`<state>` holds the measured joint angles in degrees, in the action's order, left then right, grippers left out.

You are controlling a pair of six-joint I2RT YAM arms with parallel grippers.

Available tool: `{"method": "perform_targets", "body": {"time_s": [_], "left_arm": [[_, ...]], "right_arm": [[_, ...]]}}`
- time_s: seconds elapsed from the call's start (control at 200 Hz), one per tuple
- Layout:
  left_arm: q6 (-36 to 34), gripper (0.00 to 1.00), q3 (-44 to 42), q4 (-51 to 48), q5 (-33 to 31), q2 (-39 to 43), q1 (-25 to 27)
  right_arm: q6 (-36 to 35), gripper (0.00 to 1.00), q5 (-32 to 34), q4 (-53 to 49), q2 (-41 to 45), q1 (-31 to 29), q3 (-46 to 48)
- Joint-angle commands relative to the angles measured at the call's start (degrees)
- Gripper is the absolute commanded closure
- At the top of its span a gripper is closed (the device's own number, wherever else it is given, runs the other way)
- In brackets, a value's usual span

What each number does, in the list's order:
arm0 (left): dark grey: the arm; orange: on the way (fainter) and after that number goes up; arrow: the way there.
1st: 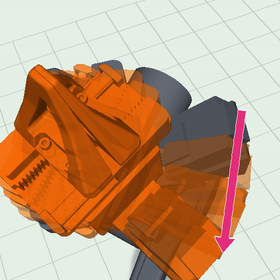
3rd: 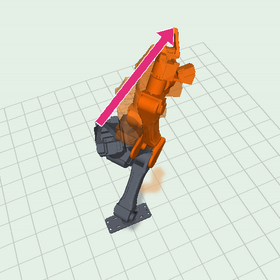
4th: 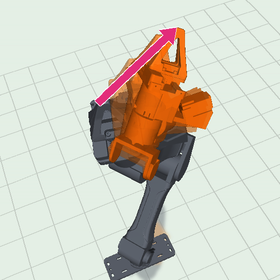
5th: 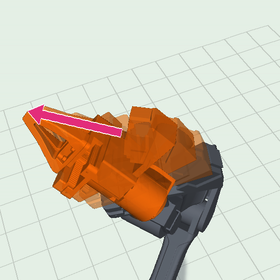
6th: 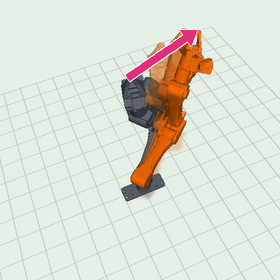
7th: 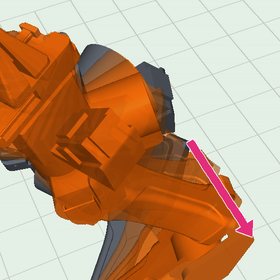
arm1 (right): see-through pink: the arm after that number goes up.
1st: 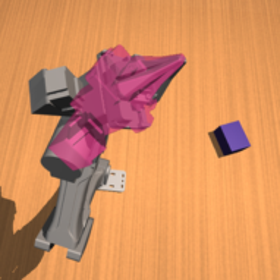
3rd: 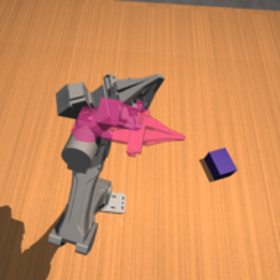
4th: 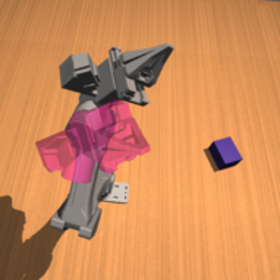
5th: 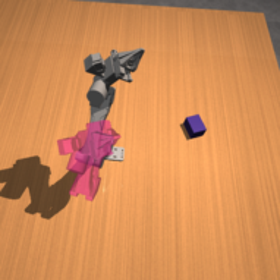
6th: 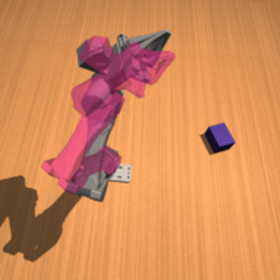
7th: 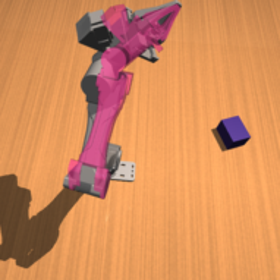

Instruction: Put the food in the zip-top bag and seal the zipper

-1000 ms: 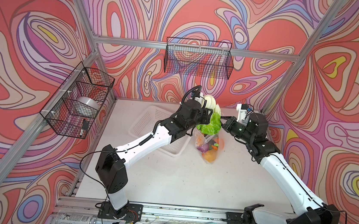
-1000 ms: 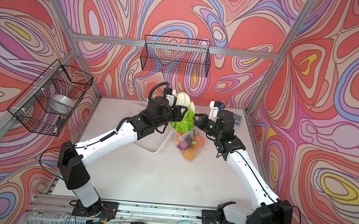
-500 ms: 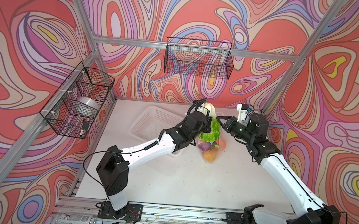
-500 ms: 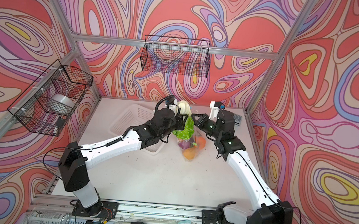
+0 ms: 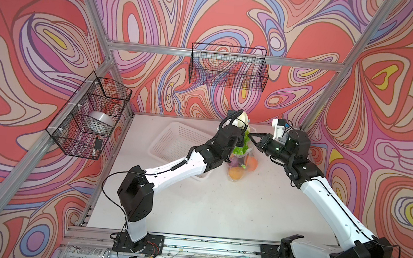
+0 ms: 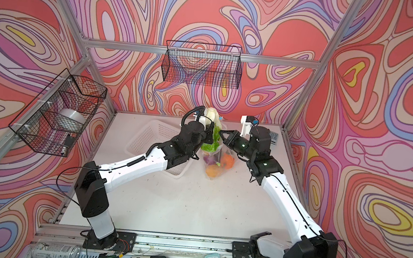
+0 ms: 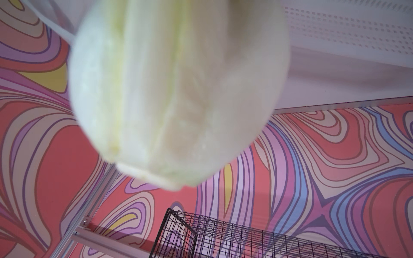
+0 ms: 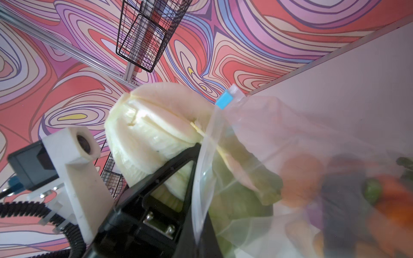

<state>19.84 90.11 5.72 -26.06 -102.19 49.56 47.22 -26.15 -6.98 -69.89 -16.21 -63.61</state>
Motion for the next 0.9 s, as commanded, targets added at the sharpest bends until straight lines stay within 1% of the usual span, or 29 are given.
{"method": "perform_targets", "body": {"time_s": [0.0,0.09,0.12,0.18,0.27,0.34,0.376,0.441,0.531,0.626,0.806,0.896], "left_arm": [[-3.89,0.7,2.92,2.99,-2.75,-1.16,-0.17],[-2.45,0.7,2.63,2.78,-1.45,-1.56,-0.12],[-2.5,0.7,2.6,2.6,-1.45,-1.74,-0.1],[-3.84,0.69,3.03,2.03,-2.03,-1.99,-0.17],[-6.46,0.68,3.65,2.2,-2.88,-1.7,-0.4],[-7.05,0.67,4.54,2.25,-2.46,-1.65,-0.84],[-6.72,0.67,5.37,1.94,-2.11,-1.93,-1.1],[-5.58,0.67,7.23,0.84,-1.44,-2.62,-1.53],[-3.78,0.67,8.33,0.26,-1.8,-3.53,-1.56],[-0.97,0.67,8.39,0.35,-0.78,-3.63,-1.53],[2.12,0.67,9.46,-0.61,0.87,-3.85,-1.92],[2.76,0.68,9.66,-0.41,1.6,-3.96,-1.96]], "right_arm": [[-2.09,1.0,-1.0,-2.34,0.69,-0.32,-2.86],[0.89,1.0,-2.05,1.12,0.24,-0.31,-2.2],[0.9,1.0,-2.51,1.59,-0.1,-0.29,-2.42],[-1.79,1.0,-2.73,-1.42,-0.94,-0.32,-4.36],[-7.71,1.0,-0.16,-8.24,-1.16,-0.32,-6.9],[-9.06,1.0,0.14,-10.52,-1.24,-0.31,-7.05],[-8.75,1.0,-0.05,-10.52,-1.34,-0.31,-6.7],[-6.63,1.0,-3.25,-8.02,-1.79,-0.32,-5.38],[-4.62,1.0,-5.34,-5.61,-2.35,-0.32,-4.39],[-4.42,1.0,-4.97,-4.71,-2.5,-0.32,-4.07],[-5.17,1.0,-4.6,-4.62,-3.24,-0.32,-4.25],[-3.64,1.0,-5.09,-2.91,-3.47,-0.32,-3.56]]}}
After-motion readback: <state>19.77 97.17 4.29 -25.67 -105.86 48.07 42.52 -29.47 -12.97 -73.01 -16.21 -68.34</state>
